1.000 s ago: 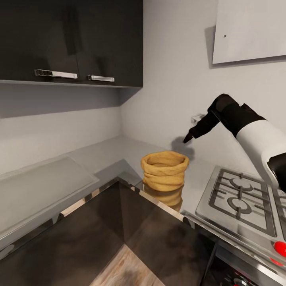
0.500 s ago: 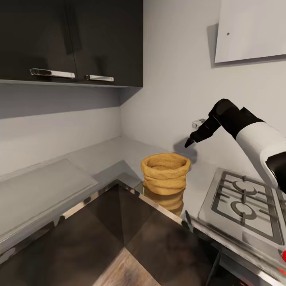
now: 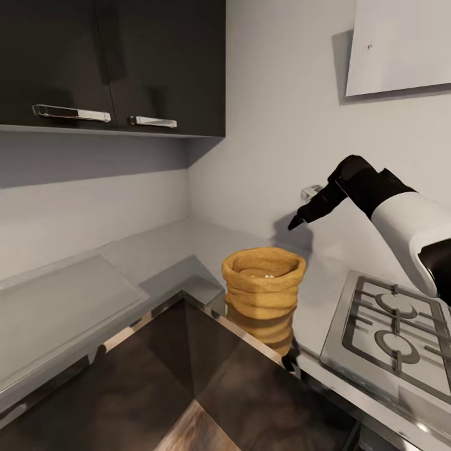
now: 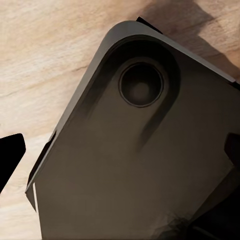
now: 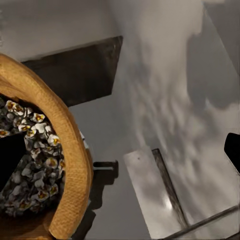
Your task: In the kitchen, take the popcorn bag from the countertop, put it into the microwave, and heat it until the popcorn is cooked so the cooked popcorn ends up inside the bag.
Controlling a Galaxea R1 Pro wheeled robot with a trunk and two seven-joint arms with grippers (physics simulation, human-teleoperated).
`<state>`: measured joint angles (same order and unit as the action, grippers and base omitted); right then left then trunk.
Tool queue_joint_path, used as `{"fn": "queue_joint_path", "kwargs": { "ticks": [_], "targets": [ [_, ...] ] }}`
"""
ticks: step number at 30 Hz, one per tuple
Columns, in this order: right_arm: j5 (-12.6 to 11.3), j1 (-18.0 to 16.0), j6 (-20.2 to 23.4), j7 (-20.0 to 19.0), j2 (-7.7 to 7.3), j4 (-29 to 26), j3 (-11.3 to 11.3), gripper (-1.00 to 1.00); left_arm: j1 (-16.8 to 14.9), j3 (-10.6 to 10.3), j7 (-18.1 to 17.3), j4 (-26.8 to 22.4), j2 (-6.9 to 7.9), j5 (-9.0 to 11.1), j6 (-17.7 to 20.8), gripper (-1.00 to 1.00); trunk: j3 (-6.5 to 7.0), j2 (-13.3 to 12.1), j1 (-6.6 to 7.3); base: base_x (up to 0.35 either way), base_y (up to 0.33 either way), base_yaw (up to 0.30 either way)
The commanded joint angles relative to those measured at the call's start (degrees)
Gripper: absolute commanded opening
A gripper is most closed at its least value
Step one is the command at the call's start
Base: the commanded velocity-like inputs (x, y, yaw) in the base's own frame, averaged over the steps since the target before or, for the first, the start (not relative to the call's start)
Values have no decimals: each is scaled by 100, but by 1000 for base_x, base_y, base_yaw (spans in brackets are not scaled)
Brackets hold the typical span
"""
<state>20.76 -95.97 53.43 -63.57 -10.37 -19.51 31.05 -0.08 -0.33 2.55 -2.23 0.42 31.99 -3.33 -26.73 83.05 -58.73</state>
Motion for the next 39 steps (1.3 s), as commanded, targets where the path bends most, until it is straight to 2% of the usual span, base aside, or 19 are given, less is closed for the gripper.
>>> {"fn": "queue_joint_path", "kwargs": {
  "ticks": [1, 15, 16, 25, 29, 39],
  "targets": [
    [59, -1, -13, -56, -5, -46, -4, 100, -1, -8, 18, -5, 1, 1, -9, 100, -6, 3, 0, 0, 0, 0],
    [127, 0, -462, -84, -92, -496, 28, 100, -1, -16, 13, -5, -3, -20, -10, 100, -6, 3, 0, 0, 0, 0],
    [128, 0, -1726, -86, -94, -861, 33, 100, -1, -13, 14, -5, -14, -19, -9, 100, -6, 3, 0, 0, 0, 0],
    [110, 0, -1720, -87, -101, -662, 70, 100, -1, -55, -16, -4, -20, -66, 21, 100, -6, 3, 0, 59, 0, 0],
    [235, 0, -1721, -92, -115, -617, 76, 100, -1, -55, -17, -2, -18, -64, 11, 100, -6, 3, 0, 147, 0, 0],
    [323, 0, -1783, -103, -119, 31, 76, 100, -1, -60, -22, -5, -16, -148, 21, 100, -6, 3, 0, 223, 0, 0]
  ]
}}
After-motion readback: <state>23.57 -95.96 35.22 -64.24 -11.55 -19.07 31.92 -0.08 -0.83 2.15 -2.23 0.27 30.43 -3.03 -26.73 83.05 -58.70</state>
